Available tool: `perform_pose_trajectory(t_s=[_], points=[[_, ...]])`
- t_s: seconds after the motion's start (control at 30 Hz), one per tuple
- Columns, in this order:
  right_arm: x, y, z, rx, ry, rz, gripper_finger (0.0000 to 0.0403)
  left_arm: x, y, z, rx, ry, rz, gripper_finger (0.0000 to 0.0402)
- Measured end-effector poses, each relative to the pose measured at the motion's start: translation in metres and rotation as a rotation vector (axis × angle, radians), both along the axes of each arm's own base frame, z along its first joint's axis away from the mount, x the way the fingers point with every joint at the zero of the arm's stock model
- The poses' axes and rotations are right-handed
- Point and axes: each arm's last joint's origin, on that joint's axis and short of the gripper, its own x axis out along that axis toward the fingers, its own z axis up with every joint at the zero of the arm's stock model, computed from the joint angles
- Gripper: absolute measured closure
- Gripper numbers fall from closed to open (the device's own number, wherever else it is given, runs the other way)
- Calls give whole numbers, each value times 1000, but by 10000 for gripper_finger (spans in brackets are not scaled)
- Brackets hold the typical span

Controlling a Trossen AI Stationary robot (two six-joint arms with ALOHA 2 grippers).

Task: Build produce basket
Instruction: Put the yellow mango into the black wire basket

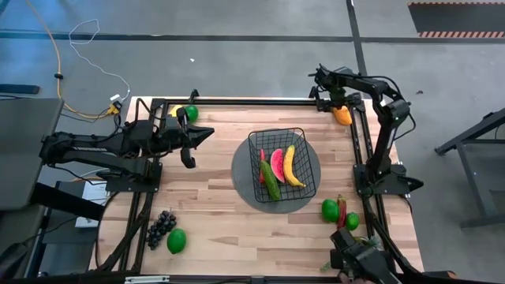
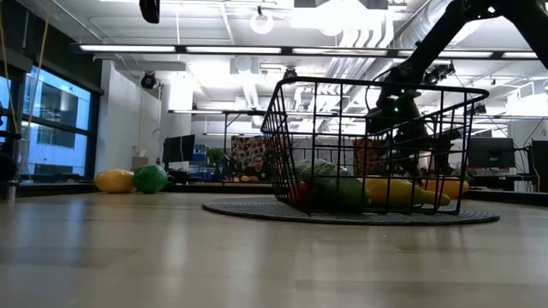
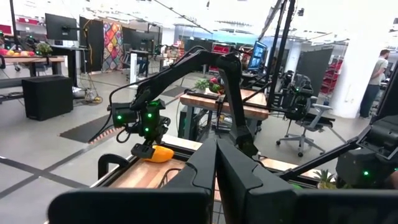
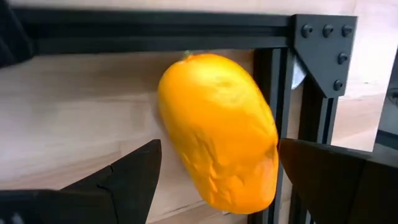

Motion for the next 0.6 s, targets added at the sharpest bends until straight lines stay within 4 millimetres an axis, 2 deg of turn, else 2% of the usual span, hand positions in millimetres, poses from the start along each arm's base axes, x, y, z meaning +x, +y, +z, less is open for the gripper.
perform_pose_trajectory(t_s=[0.17,0.3,0.6], points=[[0,0,0,-1,-4,-15,96,0,0,0,-20,-8,-2,399],[-1,0,-8,29,22,-33,96,0,0,0,-21,-9,-6,399],[-2,0,-8,31,35,-21,96,0,0,0,-20,-9,-6,399]])
